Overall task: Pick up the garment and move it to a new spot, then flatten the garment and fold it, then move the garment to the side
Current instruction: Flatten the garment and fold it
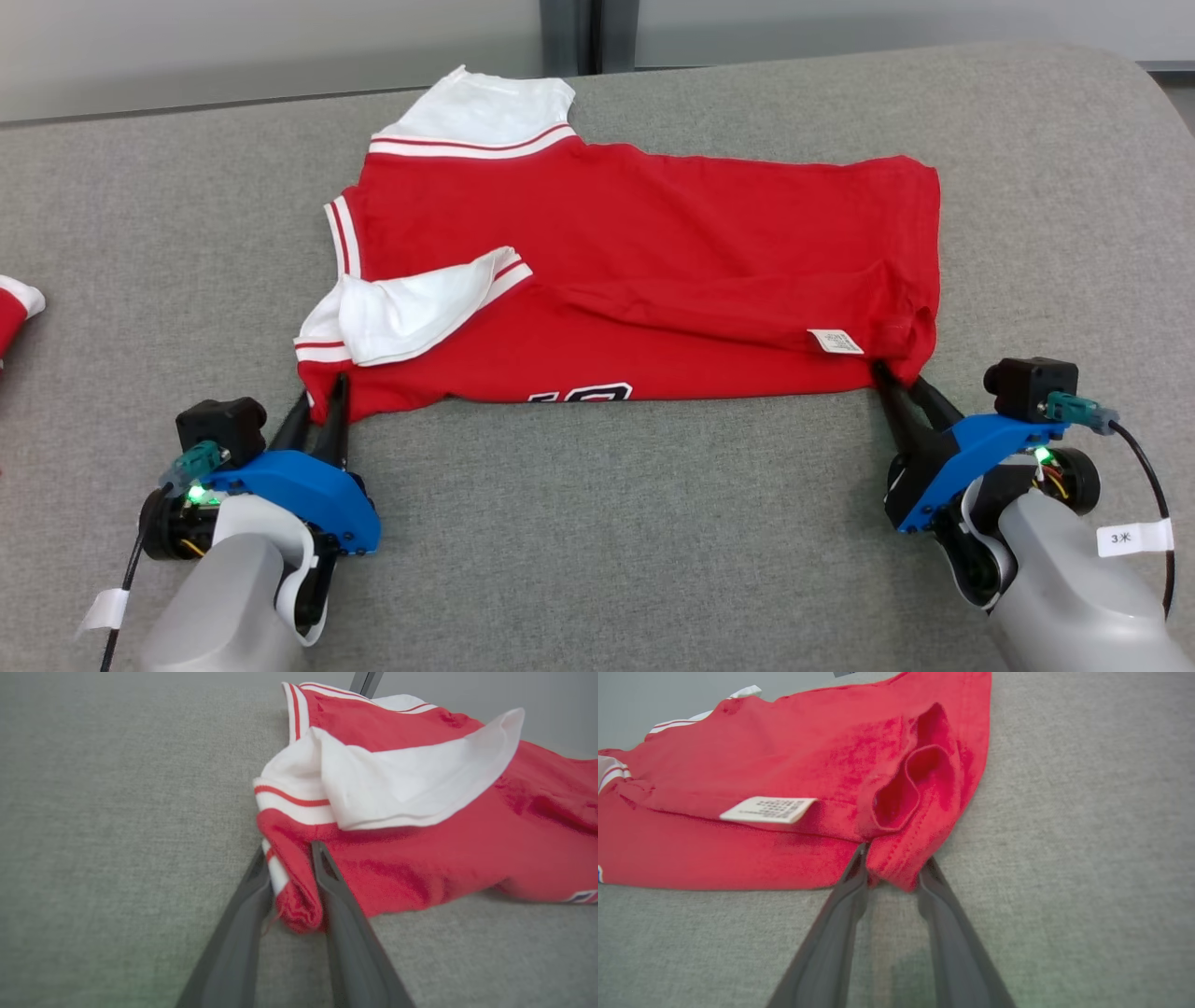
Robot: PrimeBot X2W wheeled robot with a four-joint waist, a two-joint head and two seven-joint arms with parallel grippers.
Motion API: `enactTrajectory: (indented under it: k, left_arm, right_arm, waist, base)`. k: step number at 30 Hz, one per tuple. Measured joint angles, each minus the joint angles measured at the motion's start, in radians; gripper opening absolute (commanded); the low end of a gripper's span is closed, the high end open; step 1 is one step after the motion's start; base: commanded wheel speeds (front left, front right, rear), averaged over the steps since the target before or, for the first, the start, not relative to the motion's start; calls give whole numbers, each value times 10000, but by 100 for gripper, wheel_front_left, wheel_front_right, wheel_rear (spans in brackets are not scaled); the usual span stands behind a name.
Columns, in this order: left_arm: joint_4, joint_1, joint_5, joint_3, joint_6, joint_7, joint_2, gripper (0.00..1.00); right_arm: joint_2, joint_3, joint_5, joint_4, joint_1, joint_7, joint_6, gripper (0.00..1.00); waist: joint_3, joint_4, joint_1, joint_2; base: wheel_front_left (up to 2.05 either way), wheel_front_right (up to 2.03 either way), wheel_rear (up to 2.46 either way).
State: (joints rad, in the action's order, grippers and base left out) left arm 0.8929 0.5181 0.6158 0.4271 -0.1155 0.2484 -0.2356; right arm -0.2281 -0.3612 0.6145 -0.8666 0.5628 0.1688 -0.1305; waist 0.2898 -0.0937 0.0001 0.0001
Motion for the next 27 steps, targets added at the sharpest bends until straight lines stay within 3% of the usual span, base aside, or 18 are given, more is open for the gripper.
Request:
enactTrajectory:
  k: [7, 13, 20, 27]
  left_arm:
    - [-40, -221, 297, -88, -88, 104, 211, 0]
    - [-1737, -1512, 255, -1037, -75, 132, 73, 0]
    - [-3745, -4017, -111, -1969, 374, 132, 157, 0]
    - [-4828, -5562, -360, -1952, 683, 132, 460, 0]
  right_arm:
    - [-90, -334, 665, -61, -144, 531, -2, 0]
    - [-391, -646, 1331, 794, -994, 750, -2, 0]
    - [-901, -876, 1722, 2146, -2547, 802, -4, 0]
    - [-1172, -426, 1758, 3085, -4113, 293, -2, 0]
  waist:
    - [-466, 171, 0, 0]
    - [-1075, 288, -2, 0]
    - [-1632, 397, -3, -1]
    - [-1738, 504, -3, -1]
  base:
    - [0, 0, 0]
    - [0, 0, 0]
    - [0, 0, 0]
    - [0, 0, 0]
